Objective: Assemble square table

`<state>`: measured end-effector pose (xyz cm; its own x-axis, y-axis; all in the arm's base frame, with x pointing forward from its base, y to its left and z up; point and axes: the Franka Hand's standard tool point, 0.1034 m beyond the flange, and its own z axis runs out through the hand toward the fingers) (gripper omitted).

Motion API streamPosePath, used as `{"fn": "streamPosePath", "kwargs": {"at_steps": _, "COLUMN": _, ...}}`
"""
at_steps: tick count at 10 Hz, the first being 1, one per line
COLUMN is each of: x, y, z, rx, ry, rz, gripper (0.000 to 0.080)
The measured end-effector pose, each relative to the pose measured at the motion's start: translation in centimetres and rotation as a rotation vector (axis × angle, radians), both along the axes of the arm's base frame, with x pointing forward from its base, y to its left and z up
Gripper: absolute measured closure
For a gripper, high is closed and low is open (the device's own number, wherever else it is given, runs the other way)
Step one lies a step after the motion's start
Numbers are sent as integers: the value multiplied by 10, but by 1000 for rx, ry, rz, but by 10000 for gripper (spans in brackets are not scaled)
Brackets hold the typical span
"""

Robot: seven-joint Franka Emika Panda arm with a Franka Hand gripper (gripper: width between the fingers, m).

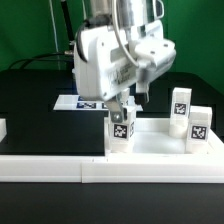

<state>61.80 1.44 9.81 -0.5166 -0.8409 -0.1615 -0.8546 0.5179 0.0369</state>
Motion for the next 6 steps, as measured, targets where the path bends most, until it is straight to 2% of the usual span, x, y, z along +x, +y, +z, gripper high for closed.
{"fn": "streamPosePath", "kwargs": {"at_steps": 2, "x": -4, "y": 11, "z": 29, "rx": 28, "ry": -24, "rz": 4, "gripper": 151}}
{"fn": "streamPosePath", "kwargs": {"at_steps": 3, "x": -9, "y": 19, "z": 44, "rx": 56, "ry": -15, "rz": 5, "gripper": 151}}
{"fn": "streamPosePath", "kwargs": {"at_steps": 6, "x": -11, "y": 18, "z": 38, "rx": 49, "ry": -12, "rz": 11, "gripper": 150}}
